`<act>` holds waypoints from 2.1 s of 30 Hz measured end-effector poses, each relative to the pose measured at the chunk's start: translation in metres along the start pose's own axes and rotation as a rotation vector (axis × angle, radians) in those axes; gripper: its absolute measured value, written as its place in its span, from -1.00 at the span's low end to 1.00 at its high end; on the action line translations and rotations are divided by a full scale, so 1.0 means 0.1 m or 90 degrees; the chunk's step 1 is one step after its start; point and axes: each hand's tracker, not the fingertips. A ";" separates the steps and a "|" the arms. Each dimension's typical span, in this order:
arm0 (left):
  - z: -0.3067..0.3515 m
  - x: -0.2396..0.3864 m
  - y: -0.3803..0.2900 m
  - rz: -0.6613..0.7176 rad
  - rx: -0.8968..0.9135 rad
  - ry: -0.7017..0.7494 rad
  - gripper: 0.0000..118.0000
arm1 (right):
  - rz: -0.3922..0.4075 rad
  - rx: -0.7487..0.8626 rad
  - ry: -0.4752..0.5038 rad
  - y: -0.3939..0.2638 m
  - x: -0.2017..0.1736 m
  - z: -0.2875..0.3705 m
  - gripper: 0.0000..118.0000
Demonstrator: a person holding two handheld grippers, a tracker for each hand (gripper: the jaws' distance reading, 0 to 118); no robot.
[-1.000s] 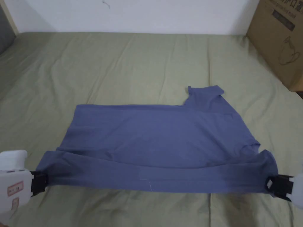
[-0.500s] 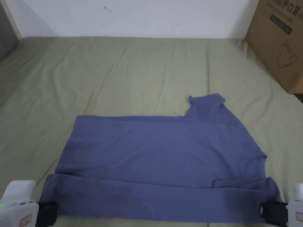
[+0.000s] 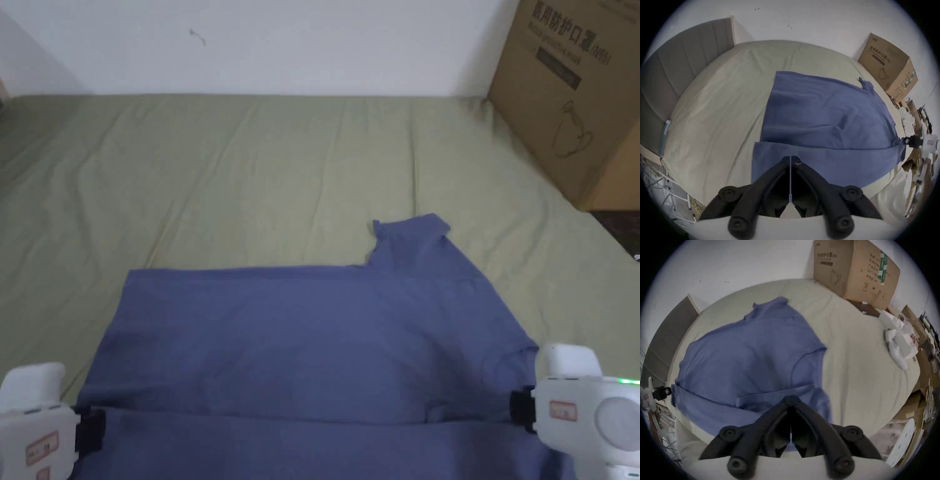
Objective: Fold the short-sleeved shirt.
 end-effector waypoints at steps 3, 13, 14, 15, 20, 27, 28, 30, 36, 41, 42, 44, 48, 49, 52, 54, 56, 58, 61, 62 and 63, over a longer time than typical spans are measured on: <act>-0.05 0.08 0.15 -0.003 0.006 0.015 -0.99 | -0.018 0.012 0.011 0.27 0.03 -0.15 -1.00; -0.33 0.17 0.65 -0.001 0.011 -0.001 -0.99 | 0.036 0.032 -0.005 1.93 0.02 -1.00 0.36; -0.37 0.16 0.67 0.000 0.005 0.003 -0.99 | 0.035 0.025 -0.008 2.06 0.04 -1.12 0.36; -0.41 0.15 0.68 0.000 -0.003 0.009 -0.99 | 0.032 0.014 -0.009 2.19 0.07 -1.25 0.36; -0.51 0.13 0.74 0.006 -0.031 0.031 -0.99 | 0.025 -0.051 0.000 2.37 0.07 -1.69 0.36; -0.48 0.17 0.77 -0.001 -0.030 0.020 -0.99 | 0.073 -0.014 -0.005 2.25 -0.01 -1.53 -0.93; -0.48 0.18 0.79 -0.003 -0.029 0.020 -0.99 | 0.070 -0.017 -0.007 2.25 0.02 -1.49 -1.00; -0.51 0.17 0.82 -0.006 -0.027 0.021 -0.99 | 0.055 -0.009 0.007 2.29 0.03 -1.44 -1.00; -0.71 0.06 1.22 0.016 0.015 0.023 -0.81 | 0.051 0.008 0.010 2.31 -0.07 -1.39 -1.00; -1.21 -0.01 1.83 0.029 0.023 0.019 0.80 | 0.060 0.003 0.009 2.28 -0.07 -1.38 -1.00; -1.34 -0.02 1.95 0.026 0.020 0.026 0.77 | 0.058 0.004 0.009 2.27 -0.05 -1.38 -1.00; -1.61 -0.03 2.11 0.008 -0.001 0.057 0.78 | 0.053 0.002 0.011 2.27 -0.05 -1.40 -1.00; -2.00 -0.05 2.19 0.032 -0.033 0.060 0.78 | 0.039 -0.003 0.017 2.25 -0.03 -1.44 -1.00; -2.09 -0.07 2.20 0.041 -0.052 0.048 0.78 | 0.042 -0.005 0.016 2.24 -0.03 -1.45 -1.00; -2.06 -0.06 2.15 0.019 -0.044 0.058 0.37 | 0.046 -0.011 0.016 2.23 -0.06 -1.45 -1.00; -1.85 -0.03 2.18 -0.011 -0.026 0.068 0.00 | 0.045 -0.006 0.011 2.23 -0.09 -1.36 -1.00; -1.71 -0.05 2.17 0.002 -0.025 0.040 -0.97 | 0.046 0.022 0.014 2.23 -0.11 -1.23 -1.00; -1.53 -0.01 2.14 -0.024 -0.006 0.044 -0.97 | 0.045 0.049 0.013 2.21 -0.14 -1.03 -1.00; -1.16 0.01 2.03 -0.039 0.016 0.037 -0.97 | 0.051 0.068 0.020 2.15 -0.13 -0.66 -1.00; -1.03 0.01 2.00 -0.039 0.026 0.034 -0.97 | 0.055 0.078 0.018 2.12 -0.13 -0.54 -1.00; -0.89 0.00 1.95 -0.041 0.030 0.028 -0.97 | 0.059 0.083 0.018 2.06 -0.11 -0.40 -1.00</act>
